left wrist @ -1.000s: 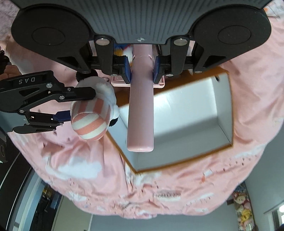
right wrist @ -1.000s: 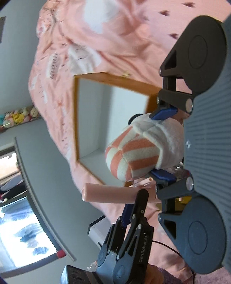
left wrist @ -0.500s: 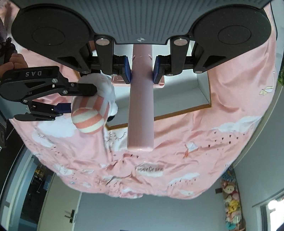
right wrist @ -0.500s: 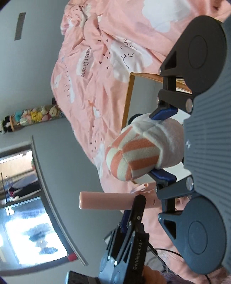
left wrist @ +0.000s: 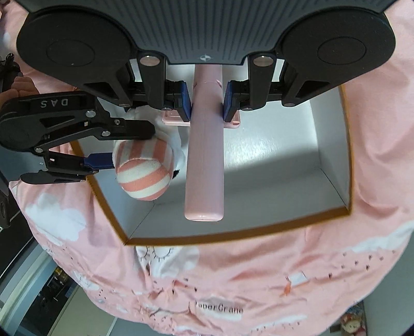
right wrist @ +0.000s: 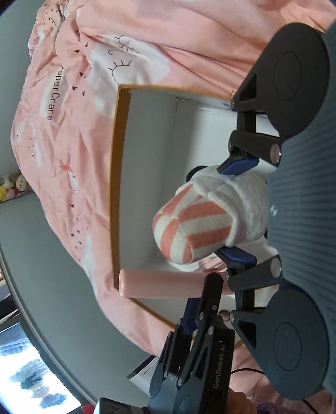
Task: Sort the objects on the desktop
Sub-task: 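Lower the selfie stick into the box and open the left tool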
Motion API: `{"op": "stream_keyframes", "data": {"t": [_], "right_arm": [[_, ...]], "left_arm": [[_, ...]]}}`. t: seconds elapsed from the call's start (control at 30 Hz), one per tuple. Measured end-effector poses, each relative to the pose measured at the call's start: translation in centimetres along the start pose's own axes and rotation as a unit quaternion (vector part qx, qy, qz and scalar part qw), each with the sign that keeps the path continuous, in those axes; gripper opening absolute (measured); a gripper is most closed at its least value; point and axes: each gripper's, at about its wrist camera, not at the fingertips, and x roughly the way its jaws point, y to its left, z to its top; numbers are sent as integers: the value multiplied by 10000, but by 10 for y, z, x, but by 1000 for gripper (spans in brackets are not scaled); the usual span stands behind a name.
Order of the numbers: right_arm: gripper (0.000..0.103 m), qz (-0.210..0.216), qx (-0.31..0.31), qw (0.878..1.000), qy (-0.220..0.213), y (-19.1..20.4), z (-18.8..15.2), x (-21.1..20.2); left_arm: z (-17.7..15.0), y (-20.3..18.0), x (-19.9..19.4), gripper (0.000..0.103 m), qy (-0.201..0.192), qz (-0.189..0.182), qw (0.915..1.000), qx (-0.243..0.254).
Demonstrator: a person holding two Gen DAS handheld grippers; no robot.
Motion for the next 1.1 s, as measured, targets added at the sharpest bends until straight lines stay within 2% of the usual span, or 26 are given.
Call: {"op": "stream_keyframes", "data": {"t": [0.2, 0.33, 0.53, 0.63, 0.87, 1.0, 1.1], "right_arm": [[60, -38, 73, 9995, 297, 0, 1, 22], [60, 209, 276, 9981, 507, -3, -5, 31], [60, 257, 408, 9968, 630, -4, -8, 44], [60, 273, 418, 9968, 626, -4, -6, 45], [60, 112, 256, 9991, 321, 0, -2, 24], [60, 193, 389, 9991, -36, -8, 4, -4], [60, 78, 455, 9983, -360, -14, 7, -26]], "left_arm": [[-3, 24, 22, 30, 212, -145, 9994, -219], [-6, 39, 32, 30, 218, -286, 9984, -441], [-5, 51, 44, 31, 346, -270, 9968, -670], [-6, 51, 49, 31, 391, -161, 9973, -599], [-7, 44, 38, 31, 170, 48, 9990, -415], [-10, 27, 24, 31, 12, 111, 9999, 17], [-12, 9, 21, 31, -15, 203, 9990, 391]]}}
